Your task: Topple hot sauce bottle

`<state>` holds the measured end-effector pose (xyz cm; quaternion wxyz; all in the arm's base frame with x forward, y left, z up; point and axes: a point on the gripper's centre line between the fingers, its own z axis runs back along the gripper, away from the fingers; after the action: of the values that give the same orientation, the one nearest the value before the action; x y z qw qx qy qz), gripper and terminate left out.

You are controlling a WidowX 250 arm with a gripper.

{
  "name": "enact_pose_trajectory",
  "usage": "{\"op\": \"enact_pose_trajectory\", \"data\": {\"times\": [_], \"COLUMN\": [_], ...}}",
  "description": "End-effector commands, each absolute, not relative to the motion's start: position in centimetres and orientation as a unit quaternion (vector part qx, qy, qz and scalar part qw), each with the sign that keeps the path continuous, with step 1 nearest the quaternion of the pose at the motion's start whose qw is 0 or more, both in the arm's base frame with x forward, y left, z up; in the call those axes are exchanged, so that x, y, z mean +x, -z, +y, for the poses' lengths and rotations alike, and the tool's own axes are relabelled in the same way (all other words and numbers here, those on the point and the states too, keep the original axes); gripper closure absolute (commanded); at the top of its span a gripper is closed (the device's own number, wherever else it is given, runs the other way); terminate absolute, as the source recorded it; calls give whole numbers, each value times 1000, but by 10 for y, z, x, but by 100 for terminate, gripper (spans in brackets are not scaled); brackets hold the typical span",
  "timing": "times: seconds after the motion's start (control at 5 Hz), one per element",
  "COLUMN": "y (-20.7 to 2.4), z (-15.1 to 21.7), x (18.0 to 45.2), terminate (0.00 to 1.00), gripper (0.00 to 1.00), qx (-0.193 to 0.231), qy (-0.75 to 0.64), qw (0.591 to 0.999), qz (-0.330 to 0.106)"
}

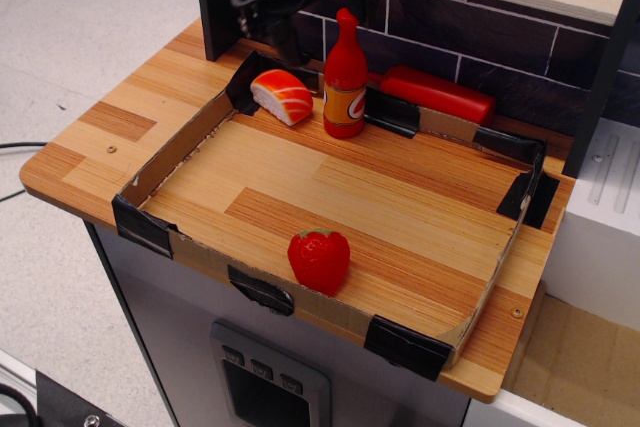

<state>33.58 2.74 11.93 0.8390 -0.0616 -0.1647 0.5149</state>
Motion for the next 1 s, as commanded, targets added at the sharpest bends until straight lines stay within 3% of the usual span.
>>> {"op": "enact_pose_trajectory", "data": {"times": [0.0,0.8], "y": [-134,-110], "z": [50,55], "x": [365,374], "terminate": [0,0], "gripper": [0,0], "qx": [-67,-34], "qy": [-563,-584], "qw": [807,798], "qz": [-163,-144]}}
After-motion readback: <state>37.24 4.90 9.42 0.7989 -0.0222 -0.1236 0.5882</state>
